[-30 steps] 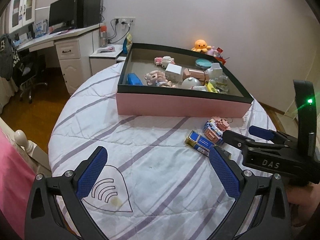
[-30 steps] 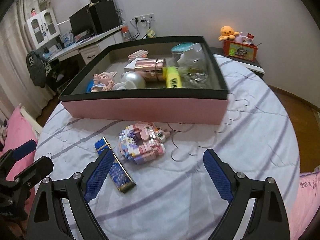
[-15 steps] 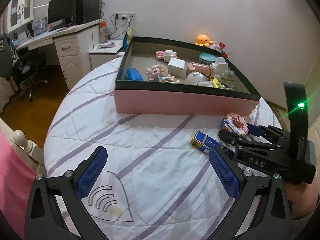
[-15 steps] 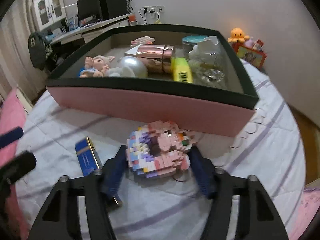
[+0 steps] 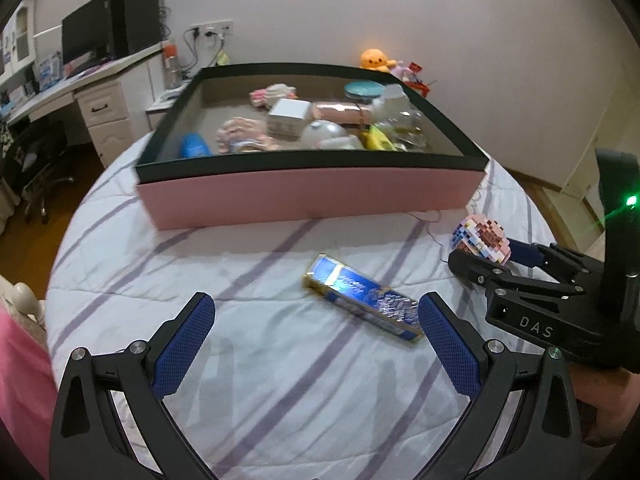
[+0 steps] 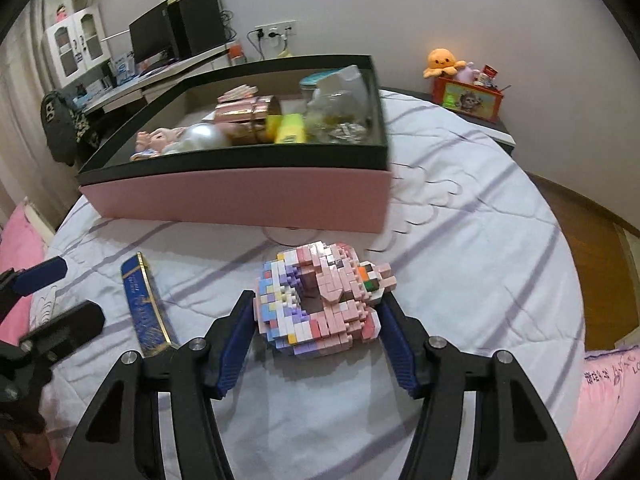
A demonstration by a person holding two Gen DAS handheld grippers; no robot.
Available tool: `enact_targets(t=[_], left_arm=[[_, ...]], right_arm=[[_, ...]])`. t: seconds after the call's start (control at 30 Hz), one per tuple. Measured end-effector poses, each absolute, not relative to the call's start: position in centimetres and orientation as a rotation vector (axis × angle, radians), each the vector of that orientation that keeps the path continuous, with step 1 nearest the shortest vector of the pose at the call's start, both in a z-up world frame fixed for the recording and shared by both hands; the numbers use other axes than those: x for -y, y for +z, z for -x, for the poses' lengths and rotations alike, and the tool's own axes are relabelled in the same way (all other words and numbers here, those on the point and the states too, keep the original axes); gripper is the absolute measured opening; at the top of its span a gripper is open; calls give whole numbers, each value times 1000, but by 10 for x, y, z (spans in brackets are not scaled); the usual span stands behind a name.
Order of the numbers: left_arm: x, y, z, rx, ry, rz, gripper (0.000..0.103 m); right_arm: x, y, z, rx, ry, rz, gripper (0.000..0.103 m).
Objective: Organize rigid objects
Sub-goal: 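Grasp the blue-gold box with the left tool while the right tool lifts the block donut, then carry the blue-gold box and block donut into the box and open both tools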
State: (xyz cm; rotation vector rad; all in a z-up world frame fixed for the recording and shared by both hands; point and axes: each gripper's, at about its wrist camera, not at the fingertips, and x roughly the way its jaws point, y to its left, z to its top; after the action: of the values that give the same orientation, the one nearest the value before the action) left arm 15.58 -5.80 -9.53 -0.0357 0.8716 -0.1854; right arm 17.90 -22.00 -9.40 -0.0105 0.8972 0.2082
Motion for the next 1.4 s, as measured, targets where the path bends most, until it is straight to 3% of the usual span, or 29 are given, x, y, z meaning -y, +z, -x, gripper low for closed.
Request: enact_targets(t=[0.47, 0.57, 0.67, 1.0, 1.4], left_arm=[[100, -122, -176, -920, -355, -267, 103], [94, -122, -185, -944, -373, -198, 101], [90, -119, -181, -924, -376, -179, 85], [61, -104, -164, -893, -341, -65, 85], [15, -48, -168, -744, -255, -5, 85]], right_arm=[[232, -95, -181, -897, 200, -16, 61], [231, -96, -181, -899, 193, -17, 61], [230, -96, -179, -901, 188, -13, 61], [217, -89, -173, -897, 217, -16, 62], [191, -34, -169, -782, 300, 9, 62]])
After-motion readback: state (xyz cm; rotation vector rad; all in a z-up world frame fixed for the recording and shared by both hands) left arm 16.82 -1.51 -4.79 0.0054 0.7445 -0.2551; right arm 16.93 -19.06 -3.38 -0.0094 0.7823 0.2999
